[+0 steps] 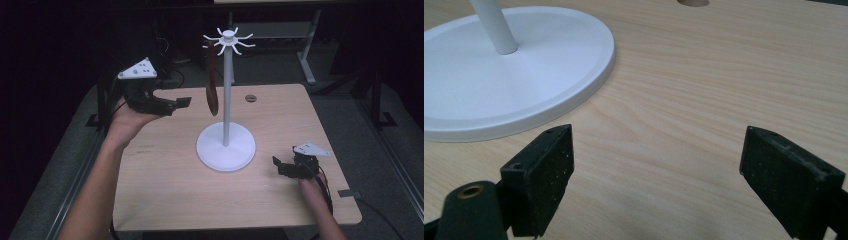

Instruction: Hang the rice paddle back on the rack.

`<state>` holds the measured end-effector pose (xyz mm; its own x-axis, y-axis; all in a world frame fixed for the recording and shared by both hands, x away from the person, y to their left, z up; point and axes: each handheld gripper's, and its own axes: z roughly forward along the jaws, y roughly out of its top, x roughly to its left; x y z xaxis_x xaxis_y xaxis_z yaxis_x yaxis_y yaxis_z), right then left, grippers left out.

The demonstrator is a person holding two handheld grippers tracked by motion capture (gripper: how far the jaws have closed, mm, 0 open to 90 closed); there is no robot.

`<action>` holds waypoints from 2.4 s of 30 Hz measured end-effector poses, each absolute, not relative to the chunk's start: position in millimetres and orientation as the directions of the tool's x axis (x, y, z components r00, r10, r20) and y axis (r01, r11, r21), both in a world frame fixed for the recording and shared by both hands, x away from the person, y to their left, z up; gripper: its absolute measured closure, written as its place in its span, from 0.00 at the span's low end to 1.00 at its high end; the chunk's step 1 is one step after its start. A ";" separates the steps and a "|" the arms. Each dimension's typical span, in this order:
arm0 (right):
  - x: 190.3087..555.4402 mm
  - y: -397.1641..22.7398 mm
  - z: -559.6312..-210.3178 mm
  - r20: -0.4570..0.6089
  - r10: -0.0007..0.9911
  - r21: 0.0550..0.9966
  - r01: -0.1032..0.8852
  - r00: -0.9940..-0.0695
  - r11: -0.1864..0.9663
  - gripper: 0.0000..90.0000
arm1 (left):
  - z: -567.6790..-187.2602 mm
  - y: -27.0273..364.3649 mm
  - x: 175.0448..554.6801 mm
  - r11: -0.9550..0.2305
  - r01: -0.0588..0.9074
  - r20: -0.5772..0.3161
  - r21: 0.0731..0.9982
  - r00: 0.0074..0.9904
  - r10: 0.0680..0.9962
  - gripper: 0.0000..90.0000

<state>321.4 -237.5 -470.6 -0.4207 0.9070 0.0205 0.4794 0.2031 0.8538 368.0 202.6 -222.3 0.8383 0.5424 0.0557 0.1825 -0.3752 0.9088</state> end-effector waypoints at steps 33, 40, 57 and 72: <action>320.1 -235.2 -470.3 0.007 0.904 0.850 0.479 -0.427 0.220 0.15 | -344.3 252.4 314.0 -0.365 0.322 -0.014 0.874 0.765 0.644 0.20; 319.8 -235.0 -470.1 0.004 0.904 0.849 0.480 -0.427 0.223 0.15 | -374.4 258.1 303.2 -0.353 0.327 -0.011 0.877 0.747 0.664 0.20; 319.7 -233.9 -470.3 -0.001 0.903 0.849 0.477 -0.430 0.228 0.15 | -432.2 277.3 287.7 -0.345 0.413 -0.042 0.843 0.689 0.723 0.19; 320.5 -231.2 -470.6 -0.001 0.897 0.846 0.477 -0.442 0.236 0.15 | -454.0 290.5 287.2 -0.397 0.428 -0.005 0.812 0.685 0.729 0.19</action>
